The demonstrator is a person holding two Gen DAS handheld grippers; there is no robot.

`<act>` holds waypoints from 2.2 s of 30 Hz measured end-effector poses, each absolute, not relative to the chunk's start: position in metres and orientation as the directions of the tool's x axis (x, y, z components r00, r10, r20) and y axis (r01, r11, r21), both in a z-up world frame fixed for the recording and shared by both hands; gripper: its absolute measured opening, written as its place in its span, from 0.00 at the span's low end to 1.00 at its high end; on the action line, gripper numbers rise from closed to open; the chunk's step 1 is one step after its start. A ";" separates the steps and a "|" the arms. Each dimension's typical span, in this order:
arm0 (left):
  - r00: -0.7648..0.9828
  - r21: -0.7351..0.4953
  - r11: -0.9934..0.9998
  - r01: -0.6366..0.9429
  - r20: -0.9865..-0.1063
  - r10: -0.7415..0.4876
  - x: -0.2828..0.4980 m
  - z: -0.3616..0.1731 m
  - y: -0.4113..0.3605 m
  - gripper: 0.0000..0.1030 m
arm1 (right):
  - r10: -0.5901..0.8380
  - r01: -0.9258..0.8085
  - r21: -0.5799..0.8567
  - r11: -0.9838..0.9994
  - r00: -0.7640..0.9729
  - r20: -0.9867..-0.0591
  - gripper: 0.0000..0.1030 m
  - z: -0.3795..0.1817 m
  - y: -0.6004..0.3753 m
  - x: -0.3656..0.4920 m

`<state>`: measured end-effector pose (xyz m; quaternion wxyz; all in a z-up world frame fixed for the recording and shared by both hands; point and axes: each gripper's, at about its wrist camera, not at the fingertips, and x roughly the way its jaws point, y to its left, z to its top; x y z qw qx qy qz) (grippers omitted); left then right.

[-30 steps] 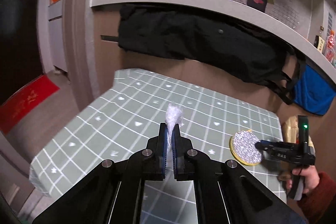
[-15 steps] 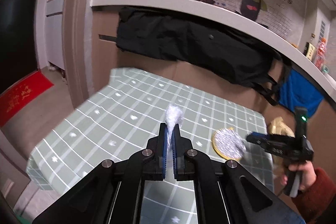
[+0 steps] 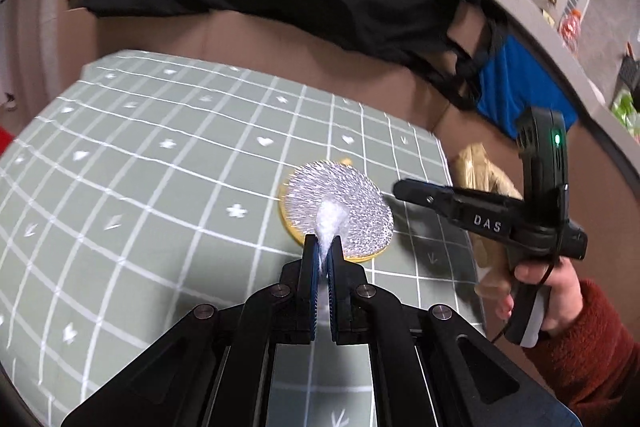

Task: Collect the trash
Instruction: 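Grasp the silver round pad by its rim with the right tool and lift, then carry the tissue and silver pad over the bin and open both tools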

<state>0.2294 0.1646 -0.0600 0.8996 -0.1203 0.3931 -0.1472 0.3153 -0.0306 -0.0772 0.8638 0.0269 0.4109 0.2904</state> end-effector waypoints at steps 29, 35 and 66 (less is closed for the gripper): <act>0.611 -0.357 0.924 0.134 -0.705 -0.361 0.249 -0.086 0.180 0.04 | 0.647 -0.607 0.352 0.712 0.375 -0.664 0.14 -0.053 0.041 0.311; 0.688 -0.281 0.953 0.117 -0.669 -0.281 0.246 -0.050 0.174 0.04 | 0.622 -0.596 0.302 0.744 0.451 -0.640 0.14 -0.028 0.020 0.304; 0.886 -0.124 0.931 0.342 -0.287 -0.364 0.246 0.106 -0.044 0.04 | 0.310 -0.326 0.028 0.945 0.866 -0.393 0.14 0.092 -0.233 0.228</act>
